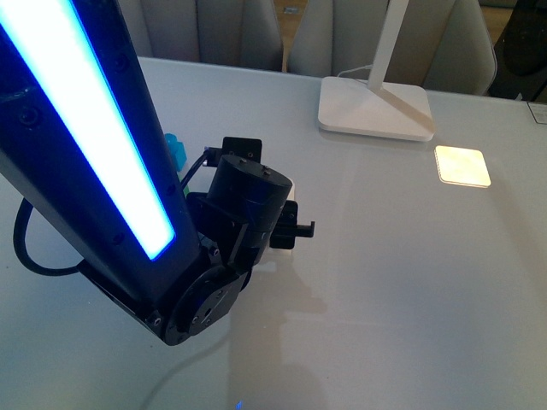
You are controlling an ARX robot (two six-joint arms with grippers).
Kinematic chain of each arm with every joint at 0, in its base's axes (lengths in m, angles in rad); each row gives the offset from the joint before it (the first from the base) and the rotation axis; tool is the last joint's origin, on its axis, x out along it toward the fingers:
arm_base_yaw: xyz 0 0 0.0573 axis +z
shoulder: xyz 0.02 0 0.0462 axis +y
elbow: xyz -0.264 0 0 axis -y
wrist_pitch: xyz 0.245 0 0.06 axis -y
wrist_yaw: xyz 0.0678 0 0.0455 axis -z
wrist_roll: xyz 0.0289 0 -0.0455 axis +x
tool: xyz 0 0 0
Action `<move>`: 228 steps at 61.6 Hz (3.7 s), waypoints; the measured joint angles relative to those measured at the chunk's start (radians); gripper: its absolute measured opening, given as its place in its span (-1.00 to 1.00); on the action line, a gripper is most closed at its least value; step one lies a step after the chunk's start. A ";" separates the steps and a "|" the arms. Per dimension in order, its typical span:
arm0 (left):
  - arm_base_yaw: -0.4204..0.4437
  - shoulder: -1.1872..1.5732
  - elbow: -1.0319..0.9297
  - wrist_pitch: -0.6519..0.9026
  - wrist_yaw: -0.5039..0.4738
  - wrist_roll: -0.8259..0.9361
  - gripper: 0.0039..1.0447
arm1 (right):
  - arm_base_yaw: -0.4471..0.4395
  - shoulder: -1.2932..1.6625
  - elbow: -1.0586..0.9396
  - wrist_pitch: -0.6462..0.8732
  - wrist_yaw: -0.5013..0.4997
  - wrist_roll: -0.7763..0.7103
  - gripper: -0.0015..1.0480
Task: Insert yellow block into base center
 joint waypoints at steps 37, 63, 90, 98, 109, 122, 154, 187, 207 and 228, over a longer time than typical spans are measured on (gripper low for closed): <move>0.074 -0.381 -0.364 0.124 0.119 -0.113 0.86 | 0.000 0.000 0.000 0.000 0.000 0.000 0.83; 0.301 -0.827 -0.841 0.388 0.172 0.077 0.48 | 0.000 0.000 0.000 0.000 0.000 0.000 0.83; 0.478 -1.470 -1.080 0.292 0.240 0.293 -0.95 | 0.000 -0.002 0.000 -0.002 0.000 0.000 0.83; 0.550 -1.640 -1.081 0.134 0.329 0.301 -0.95 | 0.000 -0.002 0.000 -0.002 0.000 0.000 0.83; 0.575 -1.862 -1.080 -0.085 0.339 0.303 -0.95 | 0.000 -0.002 0.000 -0.002 0.000 0.000 0.83; 0.576 -2.084 -1.080 -0.315 0.339 0.304 -0.95 | 0.000 -0.002 0.000 -0.002 0.000 0.000 0.83; 0.576 -2.352 -1.080 -0.575 0.339 0.304 -0.95 | 0.000 -0.002 0.000 -0.002 0.000 0.000 0.83; 0.576 -2.604 -1.079 -0.832 0.340 0.304 -0.95 | 0.000 -0.002 0.000 -0.002 0.000 0.000 0.83; 0.576 -2.605 -1.079 -0.833 0.340 0.304 -0.09 | 0.000 -0.002 0.000 -0.002 0.000 0.000 0.83; 0.576 -2.605 -1.079 -0.833 0.340 0.307 0.86 | 0.000 -0.002 0.000 -0.002 0.000 0.000 0.83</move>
